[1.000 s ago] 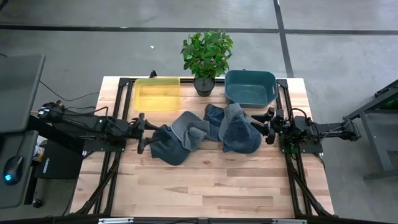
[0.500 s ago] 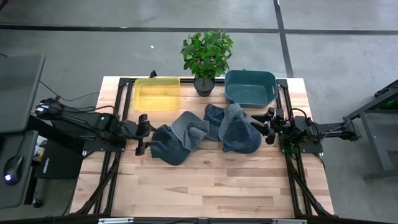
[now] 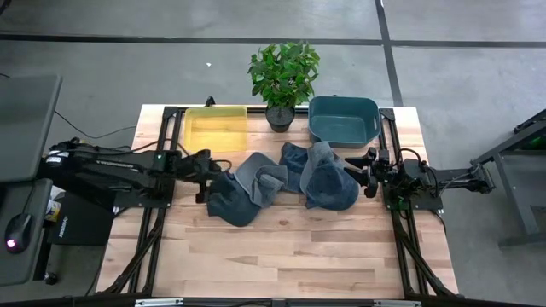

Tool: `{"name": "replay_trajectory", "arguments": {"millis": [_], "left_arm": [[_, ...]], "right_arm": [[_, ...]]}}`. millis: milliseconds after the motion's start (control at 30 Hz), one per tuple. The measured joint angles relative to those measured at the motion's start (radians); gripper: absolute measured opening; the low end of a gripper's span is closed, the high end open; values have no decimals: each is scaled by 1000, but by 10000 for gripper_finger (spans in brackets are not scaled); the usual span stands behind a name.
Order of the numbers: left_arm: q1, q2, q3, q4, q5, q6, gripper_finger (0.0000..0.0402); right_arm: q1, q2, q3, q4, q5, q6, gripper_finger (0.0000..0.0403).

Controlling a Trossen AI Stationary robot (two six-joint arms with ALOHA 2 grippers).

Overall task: Pick & Place hat
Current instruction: Put the left black cap into the yellow bin

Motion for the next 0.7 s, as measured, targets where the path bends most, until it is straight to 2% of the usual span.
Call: {"name": "replay_trajectory", "arguments": {"millis": [167,367,533,700], "left_arm": [[79,69,0,0,15,63,279],[124,145,0,8,58,162,279],[145,197,0,22,113,177,279],[145,239,0,44,116,144,279]], "right_arm": [[0,0,0,0,0,0,217],[0,0,0,0,0,0,217],[0,0,0,0,0,0,217],[0,0,0,0,0,0,217]]}}
